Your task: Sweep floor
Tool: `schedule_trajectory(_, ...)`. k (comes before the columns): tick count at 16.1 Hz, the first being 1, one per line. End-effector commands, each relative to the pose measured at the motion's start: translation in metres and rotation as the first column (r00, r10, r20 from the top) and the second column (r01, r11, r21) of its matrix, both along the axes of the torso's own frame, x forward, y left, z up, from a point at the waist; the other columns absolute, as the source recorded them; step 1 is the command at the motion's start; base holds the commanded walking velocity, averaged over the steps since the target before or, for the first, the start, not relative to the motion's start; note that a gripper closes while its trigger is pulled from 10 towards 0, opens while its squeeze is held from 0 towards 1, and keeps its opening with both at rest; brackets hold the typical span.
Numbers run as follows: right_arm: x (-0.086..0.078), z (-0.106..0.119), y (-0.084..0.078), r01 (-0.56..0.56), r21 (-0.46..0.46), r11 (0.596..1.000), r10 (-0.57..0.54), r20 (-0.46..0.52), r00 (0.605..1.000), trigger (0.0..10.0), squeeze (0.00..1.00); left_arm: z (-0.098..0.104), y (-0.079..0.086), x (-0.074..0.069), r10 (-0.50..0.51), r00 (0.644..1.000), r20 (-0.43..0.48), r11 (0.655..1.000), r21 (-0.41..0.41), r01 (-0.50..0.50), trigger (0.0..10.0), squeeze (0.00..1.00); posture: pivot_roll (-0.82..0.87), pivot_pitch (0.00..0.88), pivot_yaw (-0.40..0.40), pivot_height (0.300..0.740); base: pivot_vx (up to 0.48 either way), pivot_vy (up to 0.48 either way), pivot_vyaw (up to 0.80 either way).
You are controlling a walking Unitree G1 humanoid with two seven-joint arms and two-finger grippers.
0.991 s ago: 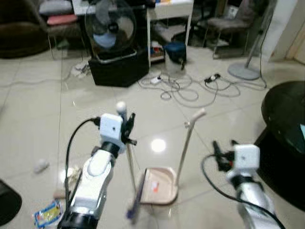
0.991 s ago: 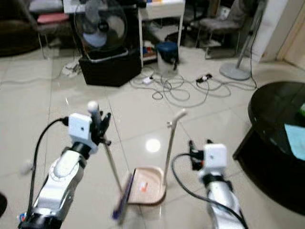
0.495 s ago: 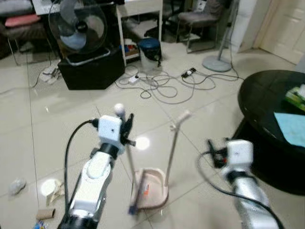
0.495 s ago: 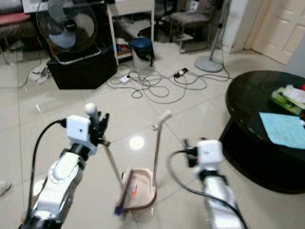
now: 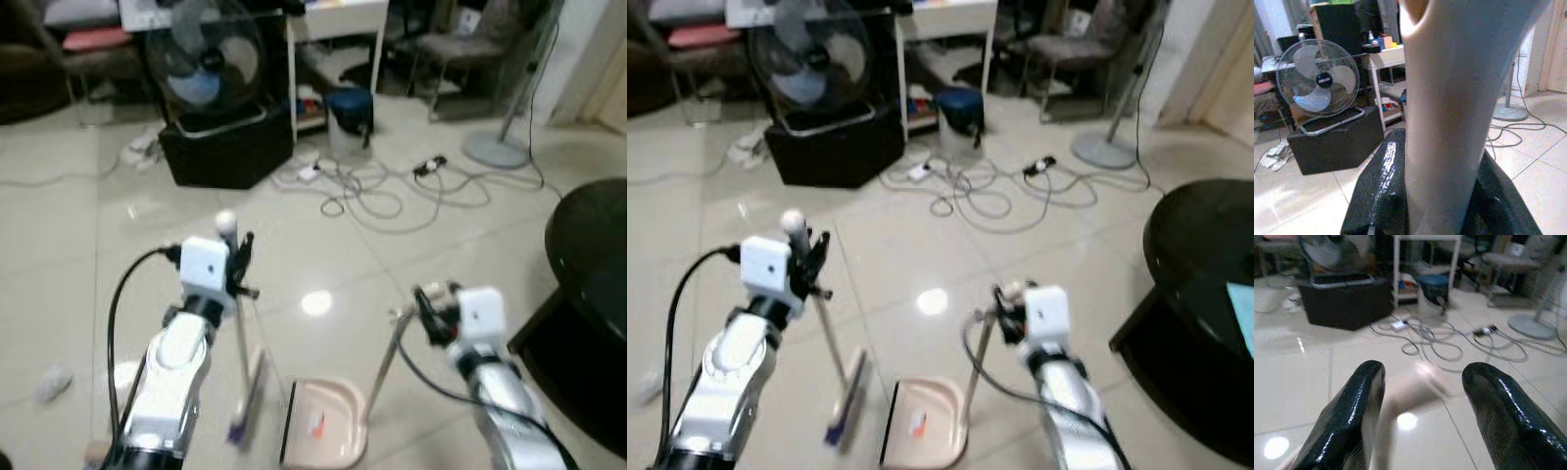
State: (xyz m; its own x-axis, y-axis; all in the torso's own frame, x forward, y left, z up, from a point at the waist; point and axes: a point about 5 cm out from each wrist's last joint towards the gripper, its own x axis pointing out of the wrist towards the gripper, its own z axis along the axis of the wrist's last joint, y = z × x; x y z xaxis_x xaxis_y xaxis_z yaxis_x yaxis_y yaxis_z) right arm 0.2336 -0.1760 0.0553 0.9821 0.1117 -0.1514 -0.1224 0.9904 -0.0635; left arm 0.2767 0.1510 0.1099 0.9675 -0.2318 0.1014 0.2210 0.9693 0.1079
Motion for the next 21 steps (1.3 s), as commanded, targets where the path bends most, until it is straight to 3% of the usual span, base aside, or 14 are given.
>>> schedule_trajectory(1, -0.007, -0.001, -0.006, 0.026, 0.016, 1.0, -0.026, 0.014, 1.0, 10.0, 0.0, 0.008, -0.011, -0.002, -0.06, 0.997, 0.046, 0.998, -0.02, 0.061, 10.0, 0.0, -0.14, 0.0, 0.026, 0.74, 0.0, 0.0, 0.0)
schedule_trajectory(7, -0.023, -0.009, -0.012, 0.039, 0.018, 0.999, -0.039, 0.023, 0.999, 10.0, 0.0, 0.006, -0.004, -0.008, -0.076, 0.996, 0.052, 0.997, -0.022, 0.077, 10.0, 0.0, -0.14, 0.0, 0.034, 0.74, 0.0, 0.0, 0.0)
schedule_trajectory(8, -0.023, -0.013, -0.012, 0.022, 0.023, 0.999, -0.023, 0.007, 1.0, 10.0, 0.64, 0.007, -0.004, -0.008, -0.076, 0.996, 0.054, 0.997, -0.02, 0.077, 10.0, 0.0, -0.14, 0.0, 0.036, 0.74, 0.0, 0.0, 0.0)
schedule_trajectory(9, -0.022, -0.016, -0.012, 0.005, 0.039, 0.999, -0.004, -0.006, 1.0, 10.0, 1.0, 0.008, -0.004, -0.007, -0.077, 0.995, 0.056, 0.997, -0.02, 0.078, 10.0, 0.0, -0.13, 0.0, 0.039, 0.74, 0.0, 0.0, 0.0)
schedule_trajectory(14, 0.004, -0.025, -0.008, -0.071, 0.014, 0.997, 0.071, -0.034, 0.997, 10.0, 1.0, 0.014, -0.003, -0.008, -0.076, 0.995, 0.068, 0.997, -0.018, 0.077, 10.0, 0.0, -0.09, 0.0, 0.05, 0.74, 0.0, 0.0, 0.0)
schedule_trajectory(17, 0.029, -0.022, -0.011, -0.086, -0.004, 0.996, 0.086, -0.024, 0.996, 10.0, 1.0, 0.019, 0.007, -0.013, -0.047, 0.997, 0.066, 0.999, -0.002, 0.047, 10.0, 0.0, -0.04, 0.0, 0.057, 0.74, 0.0, 0.0, 0.0)
schedule_trajectory(21, 0.046, -0.018, -0.007, -0.152, -0.027, 0.988, 0.151, -0.018, 0.988, 10.0, 1.0, 0.021, 0.02, -0.027, -0.014, 0.999, 0.05, 1.0, 0.016, 0.013, 10.0, 0.0, 0.0, 0.021, 0.052, 0.74, 0.0, 0.0, 0.0)
